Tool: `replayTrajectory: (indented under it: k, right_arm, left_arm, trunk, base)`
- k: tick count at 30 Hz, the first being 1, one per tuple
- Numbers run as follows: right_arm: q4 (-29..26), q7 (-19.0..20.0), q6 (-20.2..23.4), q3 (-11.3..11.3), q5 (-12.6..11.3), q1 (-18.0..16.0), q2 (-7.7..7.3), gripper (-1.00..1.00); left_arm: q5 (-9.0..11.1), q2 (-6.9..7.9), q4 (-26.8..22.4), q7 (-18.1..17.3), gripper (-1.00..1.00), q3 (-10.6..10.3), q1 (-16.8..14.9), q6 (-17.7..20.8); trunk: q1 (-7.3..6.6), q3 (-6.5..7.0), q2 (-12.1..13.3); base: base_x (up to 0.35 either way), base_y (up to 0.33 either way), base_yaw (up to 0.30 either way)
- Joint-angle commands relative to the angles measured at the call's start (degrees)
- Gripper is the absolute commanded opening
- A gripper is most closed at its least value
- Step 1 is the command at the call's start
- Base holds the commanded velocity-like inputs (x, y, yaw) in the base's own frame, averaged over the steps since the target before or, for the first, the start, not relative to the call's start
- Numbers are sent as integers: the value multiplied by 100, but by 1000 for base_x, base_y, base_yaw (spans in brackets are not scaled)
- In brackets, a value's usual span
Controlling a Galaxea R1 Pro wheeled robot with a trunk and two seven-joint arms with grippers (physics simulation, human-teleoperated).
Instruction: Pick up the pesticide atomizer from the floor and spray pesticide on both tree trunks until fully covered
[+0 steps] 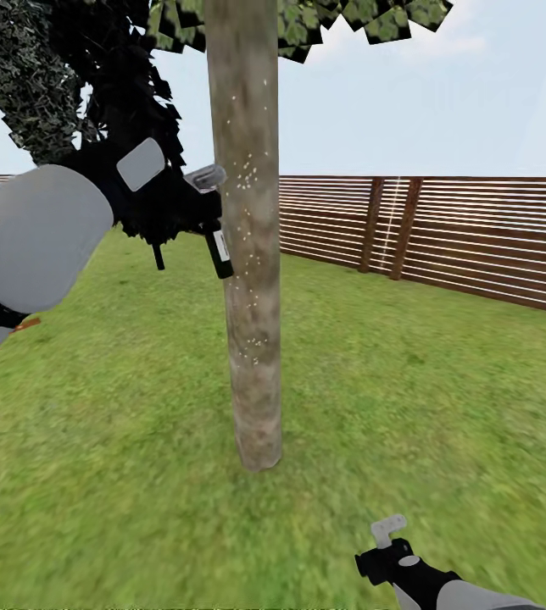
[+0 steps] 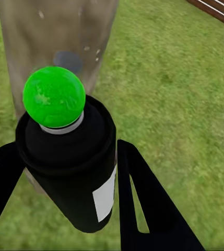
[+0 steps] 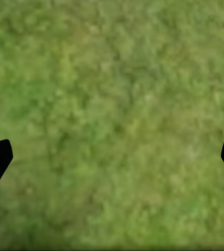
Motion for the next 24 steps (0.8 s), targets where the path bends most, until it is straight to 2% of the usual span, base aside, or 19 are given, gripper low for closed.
replayTrajectory:
  k: [1,4,7,10,12,15,21,24]
  right_arm:
    - [0,0,0,0,0,0,0,100]
    - [0,0,0,0,0,0,0,100]
    - [0,0,0,0,0,0,0,100]
    - [0,0,0,0,0,0,0,100]
    - [0,0,0,0,0,0,0,100]
    - [0,0,0,0,0,0,0,100]
    - [0,0,0,0,0,0,0,100]
    - [0,0,0,0,0,0,0,100]
  left_arm:
    - [1,-18,-1,0,-100,1,11,-1]
    - [-43,-259,-1,0,-100,-11,209,-7]
    - [-345,-345,-1,-8,-100,-13,355,-42]
    - [-422,-386,-1,-89,-100,-20,384,-53]
    - [-439,-405,-1,-390,-100,-21,389,-55]
    - [-445,-409,-32,-580,-100,-26,391,-59]
    - [-444,-389,-773,-627,-100,-22,392,-78]
    - [-442,-388,-964,-638,-100,-28,392,-63]
  trunk:
    - [0,0,0]
    - [0,0,0]
    - [0,0,0]
    - [0,0,0]
    - [0,0,0]
    - [0,0,0]
    - [0,0,0]
    - [0,0,0]
  base:
    - [-30,0,0]
    - [-9,0,0]
    - [-1,0,0]
    - [0,0,0]
    - [0,0,0]
    - [0,0,0]
    - [0,0,0]
    - [0,0,0]
